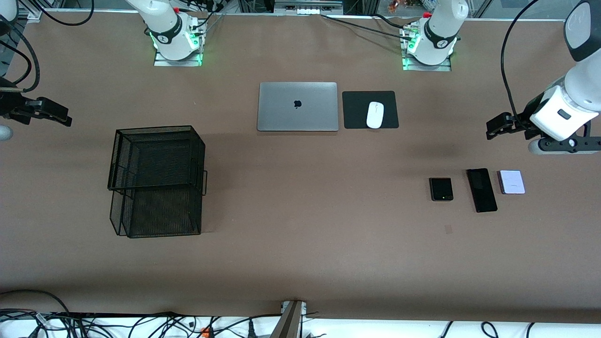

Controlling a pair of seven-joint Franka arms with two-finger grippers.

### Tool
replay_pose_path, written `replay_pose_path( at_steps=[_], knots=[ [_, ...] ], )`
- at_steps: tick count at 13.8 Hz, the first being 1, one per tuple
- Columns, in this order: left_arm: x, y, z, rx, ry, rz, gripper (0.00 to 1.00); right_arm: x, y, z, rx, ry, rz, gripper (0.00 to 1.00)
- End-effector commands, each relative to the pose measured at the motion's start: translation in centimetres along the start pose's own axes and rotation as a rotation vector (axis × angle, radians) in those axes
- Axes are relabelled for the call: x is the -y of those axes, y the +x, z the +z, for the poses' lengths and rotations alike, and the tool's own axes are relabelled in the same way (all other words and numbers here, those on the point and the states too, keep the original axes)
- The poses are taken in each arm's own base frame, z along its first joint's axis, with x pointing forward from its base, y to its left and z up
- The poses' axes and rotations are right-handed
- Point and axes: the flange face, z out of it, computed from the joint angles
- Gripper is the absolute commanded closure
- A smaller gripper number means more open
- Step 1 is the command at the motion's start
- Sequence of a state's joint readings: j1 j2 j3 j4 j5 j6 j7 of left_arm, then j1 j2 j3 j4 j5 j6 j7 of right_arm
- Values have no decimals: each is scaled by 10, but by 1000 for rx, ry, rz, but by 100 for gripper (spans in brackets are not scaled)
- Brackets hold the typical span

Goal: Place phones with both arms
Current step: 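Reach the left gripper down to the small black flip phone, then grasp the black flip phone with the left gripper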

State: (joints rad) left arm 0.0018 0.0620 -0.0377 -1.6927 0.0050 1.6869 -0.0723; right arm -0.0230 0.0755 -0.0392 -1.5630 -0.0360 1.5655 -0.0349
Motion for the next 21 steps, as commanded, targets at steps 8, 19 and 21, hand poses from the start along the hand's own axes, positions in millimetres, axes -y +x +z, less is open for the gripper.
replay_pose_path(
  at_steps=[8, 19, 21],
  knots=[
    [0, 69, 122, 124, -50, 55, 0, 1, -5, -4, -12, 20, 10, 0],
    [-4, 56, 328, -4, -37, 53, 0, 0, -5, -4, -14, 20, 11, 0],
    [-5, 48, 349, -19, -36, 55, 0, 1, -5, -4, -14, 20, 8, 0]
  ],
)
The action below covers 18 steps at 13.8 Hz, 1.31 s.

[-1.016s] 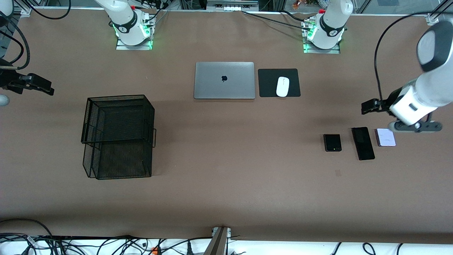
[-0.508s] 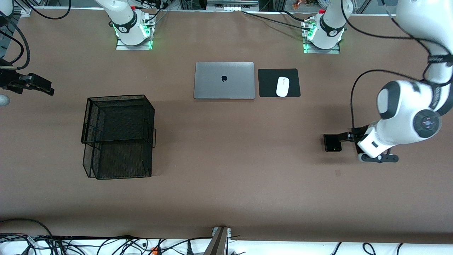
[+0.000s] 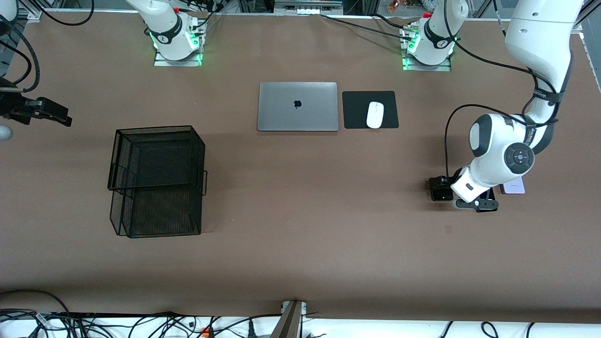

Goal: Place phones with both arms
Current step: 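Grasp the black flip phone with the left gripper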

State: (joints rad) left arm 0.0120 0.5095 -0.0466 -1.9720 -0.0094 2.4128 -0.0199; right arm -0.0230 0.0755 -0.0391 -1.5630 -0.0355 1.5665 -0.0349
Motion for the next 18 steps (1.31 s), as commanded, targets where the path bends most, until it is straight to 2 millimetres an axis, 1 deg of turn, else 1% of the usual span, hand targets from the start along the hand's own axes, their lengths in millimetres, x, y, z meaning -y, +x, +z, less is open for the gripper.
replay_pose_path(
  at_steps=[1, 2, 4, 6, 7, 8, 9, 10, 12, 13, 14, 15, 16, 17, 18],
  knots=[
    [-1, -11, 19, -27, -3, 17, 0, 1, -4, -2, -10, 20, 8, 0],
    [0, -14, 26, -20, -4, 18, 0, 1, -3, -1, -8, 20, 8, 0],
    [0, -14, 40, -32, -5, 18, 0, 1, -3, -1, -8, 20, 8, 0],
    [0, -14, 45, -36, -5, 17, 0, 1, -3, -1, -8, 20, 8, 0],
    [-1, -13, 44, -38, -6, 17, 17, 1, -3, -1, -8, 20, 8, 0],
    [-1, -11, 42, -42, -6, 17, 52, 2, -3, -1, -8, 20, 6, 0],
    [-1, -9, 38, -45, -6, 13, 72, 1, -3, -1, -8, 20, 8, 0],
    [-1, -6, 30, -59, -6, 14, 81, 1, -3, -1, -8, 20, 8, 0],
    [-3, 6, -5, -69, -5, 19, 82, 1, -3, -1, -8, 20, 8, 0],
    [-8, 16, -30, -44, -5, 24, 81, 2, -3, -1, -8, 20, 6, 0],
    [-21, 28, -58, -5, -3, 45, 81, 2, -3, -1, -8, 20, 6, 0],
    [-38, 38, -89, 28, -3, 65, 81, 2, -3, -1, -8, 20, 6, 0],
    [-63, 47, -119, 38, -10, 88, 81, 2, -3, -1, -8, 20, 6, 0],
    [-94, 50, -141, 37, -9, 116, 81, 2, -3, -1, -8, 20, 6, 0],
    [-125, 46, -149, 38, -5, 123, 80, 2, -3, -1, -8, 20, 6, 0]
  ],
)
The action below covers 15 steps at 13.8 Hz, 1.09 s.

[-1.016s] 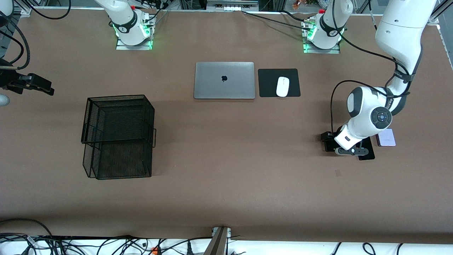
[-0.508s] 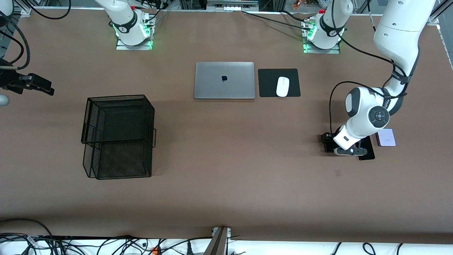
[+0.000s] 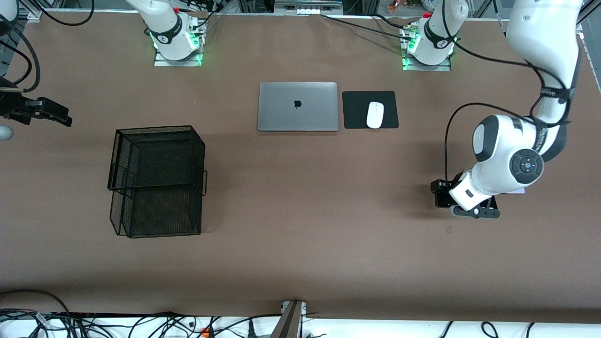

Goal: Place phones with both arms
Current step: 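Carry the flip phone to the table middle and release it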

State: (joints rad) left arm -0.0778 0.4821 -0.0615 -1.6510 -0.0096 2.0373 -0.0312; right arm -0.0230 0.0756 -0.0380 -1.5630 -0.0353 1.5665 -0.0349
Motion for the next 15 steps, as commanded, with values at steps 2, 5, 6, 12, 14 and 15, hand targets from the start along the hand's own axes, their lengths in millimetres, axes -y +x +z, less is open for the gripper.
replay_pose_path(
  at_steps=[2, 5, 6, 12, 14, 15],
  knots=[
    [-151, -11, -22, 15, -18, 64, 80, 1, -4, -1, -8, 19, 8, 0],
    [-289, -31, 10, -12, -52, -32, 79, 1, -4, -1, -8, 19, 8, 0],
    [-326, -37, 27, -30, -63, -73, 78, 1, -4, -1, -8, 19, 8, 0],
    [-427, -61, 130, -169, -169, -160, 66, 0, -3, -3, -17, 18, 8, 0],
    [-436, -68, 154, -165, -166, -147, 66, 0, -4, -4, -21, 18, 8, 0],
    [-436, -69, 162, -163, -159, -142, 60, 1, -3, -4, -22, 18, 6, 0]
  ],
)
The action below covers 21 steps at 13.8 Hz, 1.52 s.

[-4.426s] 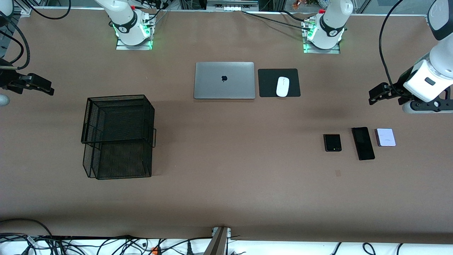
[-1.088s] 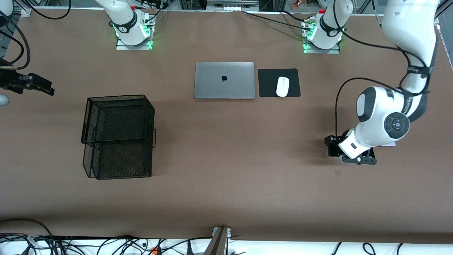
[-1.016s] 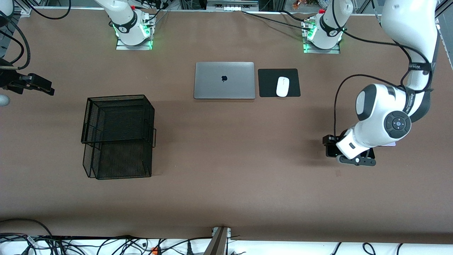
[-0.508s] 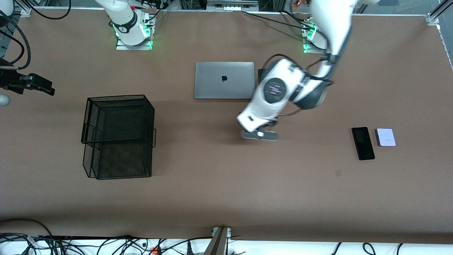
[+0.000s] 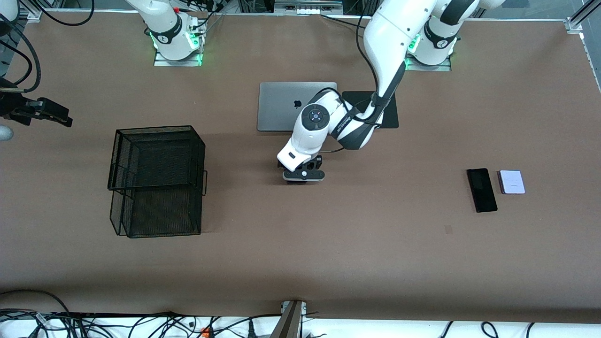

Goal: Place phones with both arms
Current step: 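Carry the flip phone to the table middle and release it, then grasp the flip phone with the right gripper while the left gripper grasps the tall phone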

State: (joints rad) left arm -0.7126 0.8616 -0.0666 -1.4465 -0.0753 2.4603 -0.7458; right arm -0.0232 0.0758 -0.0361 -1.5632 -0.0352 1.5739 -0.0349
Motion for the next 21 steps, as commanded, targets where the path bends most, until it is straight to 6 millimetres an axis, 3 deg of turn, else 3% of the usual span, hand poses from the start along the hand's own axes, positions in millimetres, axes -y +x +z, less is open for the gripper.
replay_pose_path(
  at_steps=[1, 2, 3, 5, 7, 10, 12, 14, 16, 19, 21],
  knots=[
    [-7, 0, 9, -11, -5, -2, 37, 0, -4, -3, -15, 19, 8, 0],
    [-10, -3, 11, -10, -2, 15, 12, 2, -3, -3, -15, 19, 5, 0],
    [-11, -4, 10, -12, -2, 21, 0, 4, -4, -3, -14, 17, 2, 0],
    [-12, 3, -4, -29, -9, 25, 0, 6, -4, -3, -14, 17, -4, 0],
    [1, 24, -52, -35, 12, -7, 0, 11, -2, -1, -11, 15, -9, 0],
    [66, 75, -143, 13, 134, -87, 0, 41, 8, 10, -12, 12, -48, 0],
    [131, 111, -188, 25, 214, -78, 0, 75, 15, 22, -15, 8, -18, 0],
    [212, 140, -216, 104, 261, -46, 0, 134, 21, 39, -17, 1, -8, 0],
    [297, 163, -232, 133, 281, -71, 0, 212, 20, 62, -22, -6, 33, 0],
    [418, 186, -226, 161, 323, -75, 0, 361, -6, 115, -71, -2, 78, 0],
    [480, 191, -207, 143, 304, -16, 0, 456, -24, 153, -107, 25, 103, 0]
  ],
)
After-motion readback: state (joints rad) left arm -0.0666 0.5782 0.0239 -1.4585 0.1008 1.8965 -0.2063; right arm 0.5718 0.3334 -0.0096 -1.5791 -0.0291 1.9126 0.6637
